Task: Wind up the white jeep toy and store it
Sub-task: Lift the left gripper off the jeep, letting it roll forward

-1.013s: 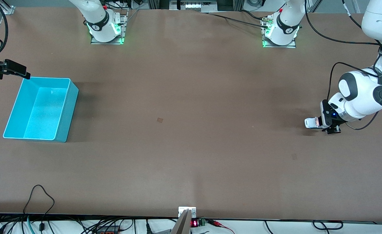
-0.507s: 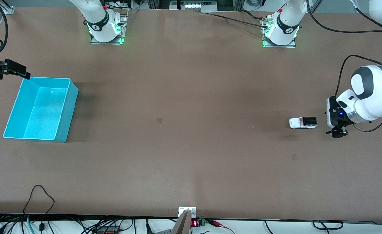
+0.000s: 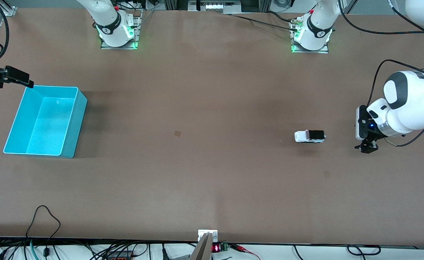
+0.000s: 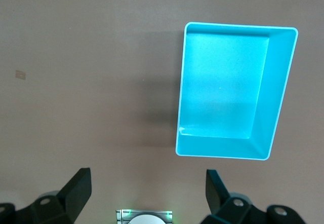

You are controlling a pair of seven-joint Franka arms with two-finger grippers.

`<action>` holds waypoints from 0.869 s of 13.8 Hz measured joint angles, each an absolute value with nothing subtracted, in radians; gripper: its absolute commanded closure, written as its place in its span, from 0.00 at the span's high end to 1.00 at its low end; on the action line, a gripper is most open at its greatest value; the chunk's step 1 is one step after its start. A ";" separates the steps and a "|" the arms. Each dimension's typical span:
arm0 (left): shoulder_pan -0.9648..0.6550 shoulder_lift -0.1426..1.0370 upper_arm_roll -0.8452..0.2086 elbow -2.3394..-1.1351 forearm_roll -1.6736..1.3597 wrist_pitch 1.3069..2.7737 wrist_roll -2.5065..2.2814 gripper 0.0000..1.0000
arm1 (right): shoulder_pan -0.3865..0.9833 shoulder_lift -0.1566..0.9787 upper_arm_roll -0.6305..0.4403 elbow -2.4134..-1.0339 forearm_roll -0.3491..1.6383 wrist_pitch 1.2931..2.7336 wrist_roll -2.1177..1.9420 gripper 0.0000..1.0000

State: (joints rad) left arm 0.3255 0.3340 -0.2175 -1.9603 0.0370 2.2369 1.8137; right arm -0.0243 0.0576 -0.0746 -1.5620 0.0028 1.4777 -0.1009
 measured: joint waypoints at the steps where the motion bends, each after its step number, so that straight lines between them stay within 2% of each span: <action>1: 0.320 0.334 -0.219 -1.960 0.037 2.237 1.808 1.00 | -0.024 0.058 -0.075 -1.562 0.003 1.478 -0.101 1.00; 12: 0.210 0.334 -0.223 -1.960 0.037 2.237 1.663 1.00 | -0.024 0.058 -0.075 -1.563 0.003 1.478 -0.101 1.00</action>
State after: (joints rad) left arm 0.2103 0.3340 -0.2234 -1.9603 0.0370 2.2369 1.6631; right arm -0.0243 0.0580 -0.0746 -1.5627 0.0028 1.4775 -0.1009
